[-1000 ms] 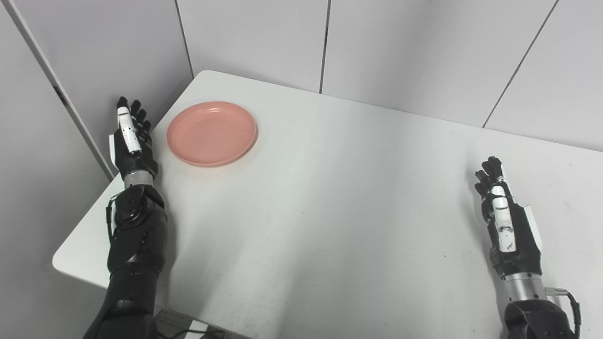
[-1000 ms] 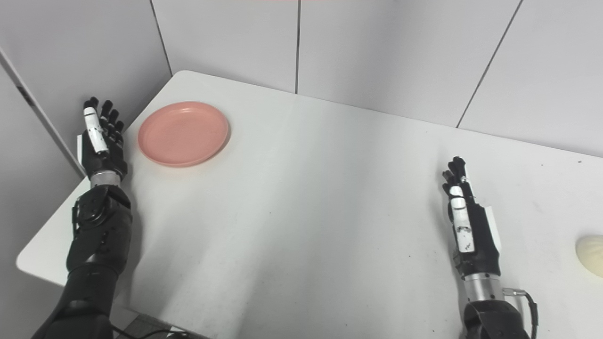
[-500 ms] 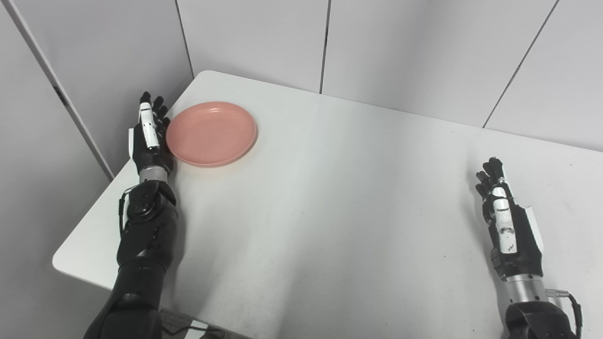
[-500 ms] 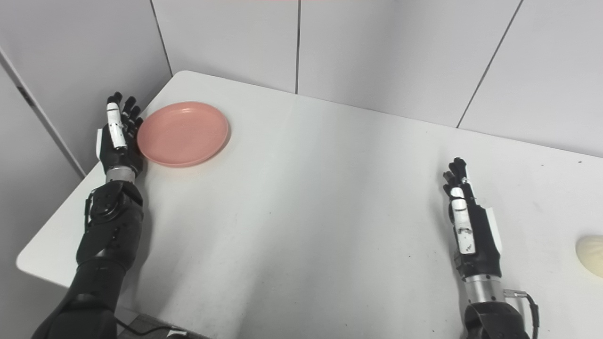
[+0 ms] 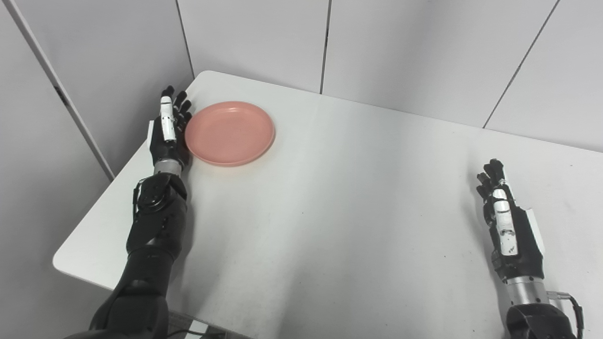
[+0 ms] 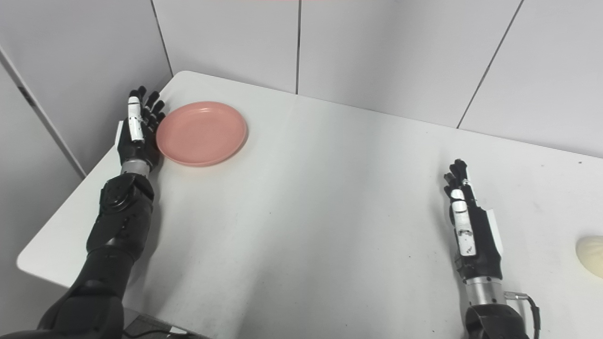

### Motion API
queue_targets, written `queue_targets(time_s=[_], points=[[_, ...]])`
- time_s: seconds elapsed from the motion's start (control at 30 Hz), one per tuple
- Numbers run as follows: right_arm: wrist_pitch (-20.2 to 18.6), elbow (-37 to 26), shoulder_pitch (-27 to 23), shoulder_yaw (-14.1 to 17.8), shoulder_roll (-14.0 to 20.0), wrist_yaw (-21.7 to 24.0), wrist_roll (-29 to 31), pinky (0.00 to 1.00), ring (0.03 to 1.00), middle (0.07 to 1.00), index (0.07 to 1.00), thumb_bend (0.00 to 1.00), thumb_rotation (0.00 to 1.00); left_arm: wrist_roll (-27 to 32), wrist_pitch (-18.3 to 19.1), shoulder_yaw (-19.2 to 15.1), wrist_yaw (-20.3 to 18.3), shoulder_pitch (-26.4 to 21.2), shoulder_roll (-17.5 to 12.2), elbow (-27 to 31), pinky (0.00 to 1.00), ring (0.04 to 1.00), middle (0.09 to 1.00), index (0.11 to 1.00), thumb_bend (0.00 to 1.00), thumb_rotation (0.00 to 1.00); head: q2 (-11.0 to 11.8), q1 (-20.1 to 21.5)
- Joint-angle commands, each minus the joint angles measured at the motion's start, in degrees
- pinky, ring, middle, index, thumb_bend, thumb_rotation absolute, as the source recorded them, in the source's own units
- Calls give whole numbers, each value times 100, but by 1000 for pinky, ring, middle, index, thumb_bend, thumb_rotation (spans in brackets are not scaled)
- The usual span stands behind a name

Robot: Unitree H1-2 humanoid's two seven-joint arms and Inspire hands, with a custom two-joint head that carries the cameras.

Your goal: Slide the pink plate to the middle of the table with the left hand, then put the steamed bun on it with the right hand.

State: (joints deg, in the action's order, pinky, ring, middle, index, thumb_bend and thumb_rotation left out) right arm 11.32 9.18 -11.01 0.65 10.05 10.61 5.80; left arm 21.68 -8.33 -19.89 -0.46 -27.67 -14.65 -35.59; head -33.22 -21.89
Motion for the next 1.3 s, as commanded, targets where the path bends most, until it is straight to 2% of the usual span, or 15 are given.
queue_targets(time_s=[0.0, 0.33, 0.73, 1.1, 1.27], points=[[-81, 198, 356, -7, -18, 7, 5, 1000, 1000, 1000, 1000, 185, 1000, 62, 291, 69, -114, -35, 105, -215, 998, 948, 940, 963, 495, 1000, -4, 15], [-217, 99, 395, -31, -52, -17, -54, 1000, 1000, 1000, 1000, 176, 1000, -42, 389, 384, -351, -64, 283, -246, 971, 943, 937, 950, 492, 1000, -18, 160], [-220, 70, 433, -70, -132, -93, -160, 1000, 1000, 1000, 1000, 182, 1000, -180, 563, 682, -401, -6, 445, 6, 979, 934, 928, 937, 510, 1000, -56, 390], [-310, -41, 482, -119, -217, -143, -294, 1000, 1000, 1000, 1000, 195, 1000, -253, 792, 942, -666, 114, 579, 381, 974, 939, 933, 937, 529, 1000, -140, 779], [-238, 27, 466, -136, -270, -185, -374, 1000, 1000, 1000, 1000, 182, 1000, -292, 874, 1054, -726, 186, 604, 586, 971, 936, 932, 939, 532, 1000, -161, 1025]])
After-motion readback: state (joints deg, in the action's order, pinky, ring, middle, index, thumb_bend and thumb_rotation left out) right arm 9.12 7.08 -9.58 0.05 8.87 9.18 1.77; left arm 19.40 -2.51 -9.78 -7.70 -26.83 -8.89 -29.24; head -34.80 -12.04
